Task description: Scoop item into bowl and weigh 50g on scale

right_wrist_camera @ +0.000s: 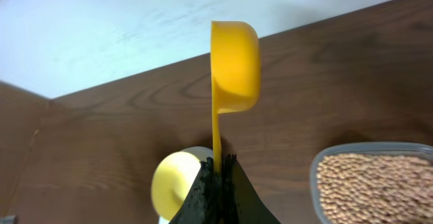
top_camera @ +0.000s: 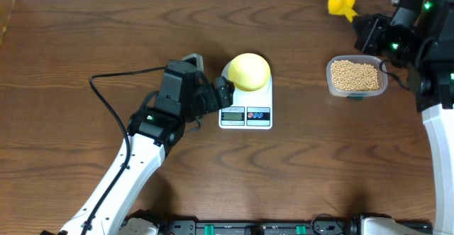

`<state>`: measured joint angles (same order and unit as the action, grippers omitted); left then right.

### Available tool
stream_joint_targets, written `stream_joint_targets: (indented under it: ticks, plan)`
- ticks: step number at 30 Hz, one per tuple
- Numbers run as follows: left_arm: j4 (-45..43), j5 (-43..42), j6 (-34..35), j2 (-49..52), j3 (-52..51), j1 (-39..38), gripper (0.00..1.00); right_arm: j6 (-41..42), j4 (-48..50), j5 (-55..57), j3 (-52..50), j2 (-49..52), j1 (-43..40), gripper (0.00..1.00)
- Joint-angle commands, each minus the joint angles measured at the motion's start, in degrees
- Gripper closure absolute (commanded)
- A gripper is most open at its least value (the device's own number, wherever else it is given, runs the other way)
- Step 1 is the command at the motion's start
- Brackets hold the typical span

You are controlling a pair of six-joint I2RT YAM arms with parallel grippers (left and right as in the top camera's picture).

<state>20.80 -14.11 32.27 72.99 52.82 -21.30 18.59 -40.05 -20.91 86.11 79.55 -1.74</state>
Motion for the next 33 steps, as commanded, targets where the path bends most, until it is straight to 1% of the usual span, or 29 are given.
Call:
stream_joint_targets:
  ticks: [1,2,4,7,10,16,20,22,24,27,33]
  plan:
    - [2.36,6.43,-5.29,0.09,1.53,-1.2,0.05,-1.09,-0.02,3.17,1.27,-0.55,-0.74,0.99]
    - [2.78,7.3,-6.49,0.26,1.53,-1.84,0.05,-1.09,0.0,4.0,1.27,-0.55,-0.76,0.99]
    - [3.98,8.39,-12.02,1.4,1.53,-4.42,0.05,-1.09,0.02,5.27,1.27,-0.55,-0.81,0.99]
    - [4.83,9.25,-15.85,4.35,1.53,-8.26,0.05,-1.16,0.22,5.68,1.27,-0.55,-0.92,0.99]
    - [3.23,9.25,-15.96,9.16,1.53,-11.85,0.05,-1.99,0.35,5.79,1.27,-0.55,-0.96,0.99]
    - [0.33,9.53,-15.69,13.79,1.53,-12.66,0.05,-3.54,-0.15,5.81,1.27,-0.55,-0.96,0.99]
    - [0.31,13.07,-15.61,15.63,1.53,-12.66,0.04,-4.13,-0.17,6.01,1.27,-0.55,-0.96,0.99]
    - [0.31,17.53,-11.85,16.61,1.53,-12.66,0.04,-4.2,-0.17,6.03,1.27,-0.55,-0.96,0.99]
    - [0.28,20.22,-7.52,17.44,1.53,-12.66,0.04,-4.35,-0.15,6.03,1.27,-0.55,-0.96,0.99]
    - [-0.33,20.81,-3.54,18.64,1.53,-12.72,0.04,-4.33,-0.07,6.05,1.27,-0.55,-0.96,0.99]
    - [-1.95,20.83,-2.84,21.79,1.53,-14.84,0.04,-4.31,0.26,7.78,1.27,-0.55,-0.96,0.99]
